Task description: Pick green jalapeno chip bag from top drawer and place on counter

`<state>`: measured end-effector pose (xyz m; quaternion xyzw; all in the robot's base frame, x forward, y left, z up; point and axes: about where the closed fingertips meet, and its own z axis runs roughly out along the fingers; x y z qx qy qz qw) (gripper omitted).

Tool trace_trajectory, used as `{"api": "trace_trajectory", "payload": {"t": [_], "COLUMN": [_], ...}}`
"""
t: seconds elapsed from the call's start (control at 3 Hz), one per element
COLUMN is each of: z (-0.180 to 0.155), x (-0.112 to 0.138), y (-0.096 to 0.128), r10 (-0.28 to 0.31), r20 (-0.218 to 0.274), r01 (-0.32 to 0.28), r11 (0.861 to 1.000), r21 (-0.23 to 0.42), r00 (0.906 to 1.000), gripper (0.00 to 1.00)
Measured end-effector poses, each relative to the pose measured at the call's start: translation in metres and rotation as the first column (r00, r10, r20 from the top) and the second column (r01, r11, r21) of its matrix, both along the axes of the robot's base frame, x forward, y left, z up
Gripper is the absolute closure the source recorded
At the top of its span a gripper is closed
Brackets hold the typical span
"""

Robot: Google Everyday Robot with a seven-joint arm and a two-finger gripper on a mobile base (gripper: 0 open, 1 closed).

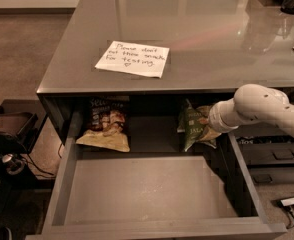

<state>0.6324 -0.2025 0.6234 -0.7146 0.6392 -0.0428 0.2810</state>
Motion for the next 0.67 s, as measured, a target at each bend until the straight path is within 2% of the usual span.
{"api": "trace_trajectory", "payload": {"t": [0.33, 0.67], "z": [0.002, 0.02], "x": [0.0, -0.017], "y": [-0.001, 0.006], "r10": [0.0, 0.055], "r20": [0.0, -0.026], "r01": [0.0, -0.053], "r11": [1.0, 0.996], "r21": [0.0, 0.078], "r00": [1.0, 0.9981], "gripper": [1.0, 1.0]}}
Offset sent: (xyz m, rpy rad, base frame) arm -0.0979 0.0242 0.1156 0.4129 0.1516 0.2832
